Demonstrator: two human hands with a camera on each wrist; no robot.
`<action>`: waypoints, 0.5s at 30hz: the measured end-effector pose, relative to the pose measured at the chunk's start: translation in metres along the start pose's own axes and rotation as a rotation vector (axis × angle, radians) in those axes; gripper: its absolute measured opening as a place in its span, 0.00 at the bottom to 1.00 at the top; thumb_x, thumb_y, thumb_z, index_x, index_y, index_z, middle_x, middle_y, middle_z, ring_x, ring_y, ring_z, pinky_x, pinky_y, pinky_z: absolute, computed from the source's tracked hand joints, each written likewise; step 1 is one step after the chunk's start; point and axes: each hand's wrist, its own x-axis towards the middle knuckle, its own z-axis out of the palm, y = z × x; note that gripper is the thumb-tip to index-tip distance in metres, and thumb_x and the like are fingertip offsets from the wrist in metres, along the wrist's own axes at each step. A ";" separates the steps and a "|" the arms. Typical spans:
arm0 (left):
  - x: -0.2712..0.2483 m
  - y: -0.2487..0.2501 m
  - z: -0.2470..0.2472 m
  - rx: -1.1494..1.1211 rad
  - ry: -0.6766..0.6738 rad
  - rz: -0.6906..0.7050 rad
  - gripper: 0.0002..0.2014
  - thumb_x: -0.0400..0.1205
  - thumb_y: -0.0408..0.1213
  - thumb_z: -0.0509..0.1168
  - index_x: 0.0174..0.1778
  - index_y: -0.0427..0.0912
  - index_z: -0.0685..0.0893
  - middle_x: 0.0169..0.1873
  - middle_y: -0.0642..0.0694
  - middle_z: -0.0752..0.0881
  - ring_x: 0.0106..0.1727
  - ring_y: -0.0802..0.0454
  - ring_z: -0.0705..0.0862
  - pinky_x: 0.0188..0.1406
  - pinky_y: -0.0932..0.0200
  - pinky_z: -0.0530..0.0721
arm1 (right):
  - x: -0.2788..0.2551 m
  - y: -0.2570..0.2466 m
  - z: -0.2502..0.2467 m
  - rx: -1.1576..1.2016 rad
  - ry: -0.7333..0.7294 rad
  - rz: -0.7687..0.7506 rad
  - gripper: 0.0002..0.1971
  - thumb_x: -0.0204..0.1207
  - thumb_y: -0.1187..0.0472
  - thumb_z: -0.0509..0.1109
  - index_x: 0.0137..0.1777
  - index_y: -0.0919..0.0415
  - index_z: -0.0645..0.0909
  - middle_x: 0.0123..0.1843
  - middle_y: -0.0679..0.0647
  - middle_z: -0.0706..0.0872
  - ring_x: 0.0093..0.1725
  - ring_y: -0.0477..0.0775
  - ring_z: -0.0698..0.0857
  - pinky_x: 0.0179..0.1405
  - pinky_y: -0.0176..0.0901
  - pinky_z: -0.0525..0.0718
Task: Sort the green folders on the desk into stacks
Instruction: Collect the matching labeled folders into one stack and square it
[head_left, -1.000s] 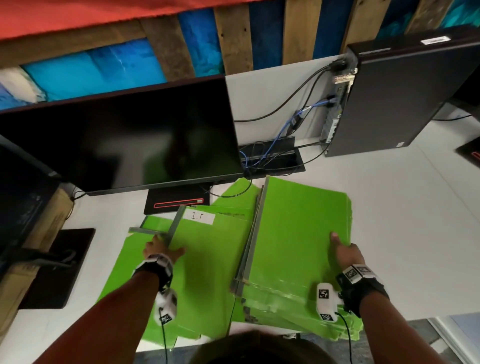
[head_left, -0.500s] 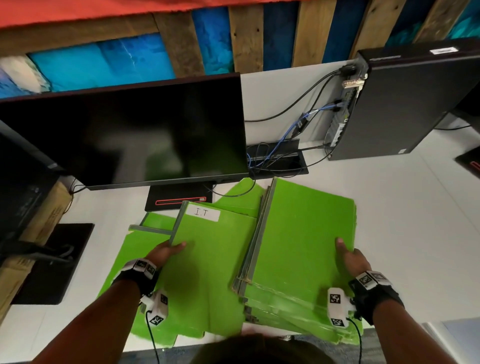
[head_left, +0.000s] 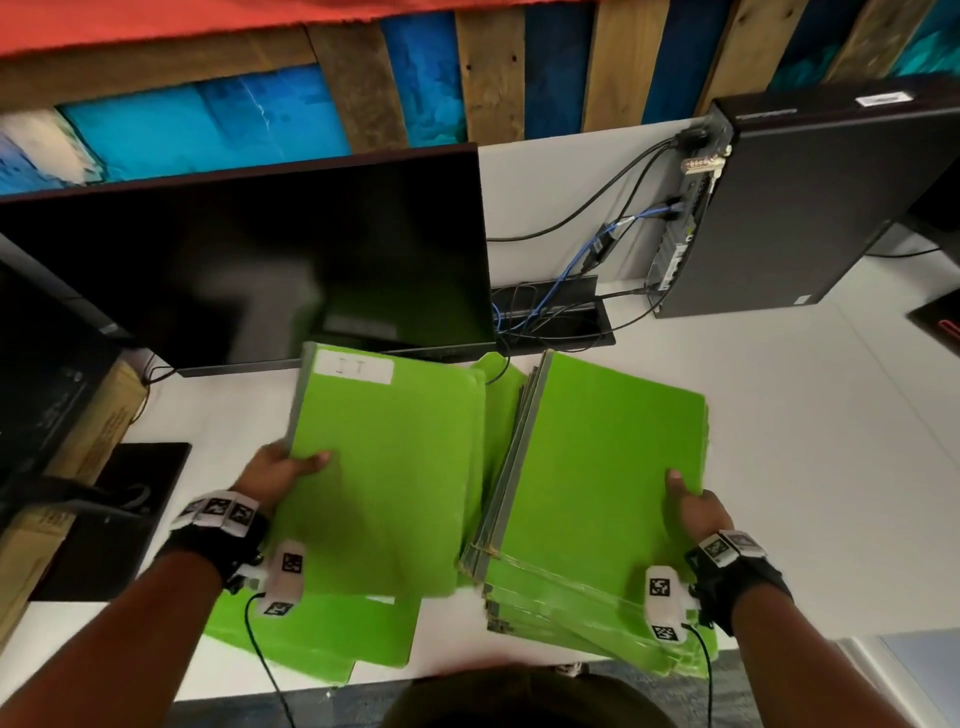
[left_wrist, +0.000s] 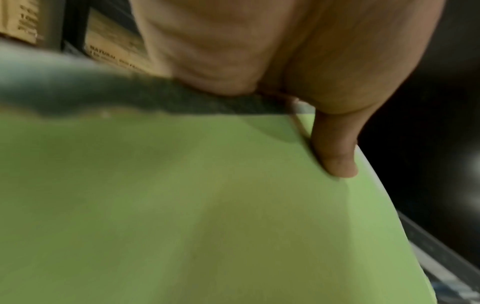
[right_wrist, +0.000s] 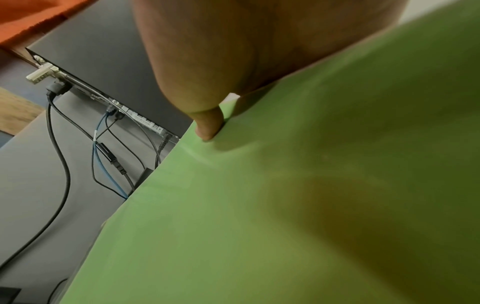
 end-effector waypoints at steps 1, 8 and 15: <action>-0.004 0.006 -0.009 -0.047 -0.015 0.026 0.12 0.74 0.26 0.72 0.52 0.39 0.87 0.48 0.32 0.90 0.35 0.44 0.90 0.45 0.43 0.87 | -0.001 0.001 0.000 0.008 -0.003 -0.004 0.42 0.77 0.33 0.57 0.77 0.71 0.67 0.76 0.70 0.73 0.72 0.70 0.75 0.73 0.56 0.71; -0.055 0.088 -0.025 -0.068 -0.165 0.357 0.21 0.76 0.16 0.62 0.59 0.44 0.79 0.37 0.51 0.93 0.33 0.55 0.91 0.29 0.57 0.89 | -0.005 -0.001 0.000 0.044 -0.013 0.001 0.43 0.77 0.34 0.57 0.78 0.71 0.64 0.77 0.70 0.71 0.74 0.69 0.73 0.73 0.56 0.69; -0.065 0.135 0.066 -0.229 -0.358 0.527 0.24 0.70 0.22 0.70 0.59 0.46 0.79 0.46 0.50 0.92 0.43 0.54 0.91 0.41 0.57 0.89 | -0.005 0.004 0.000 0.075 -0.011 -0.022 0.45 0.73 0.29 0.57 0.75 0.69 0.70 0.72 0.69 0.77 0.68 0.69 0.79 0.69 0.57 0.75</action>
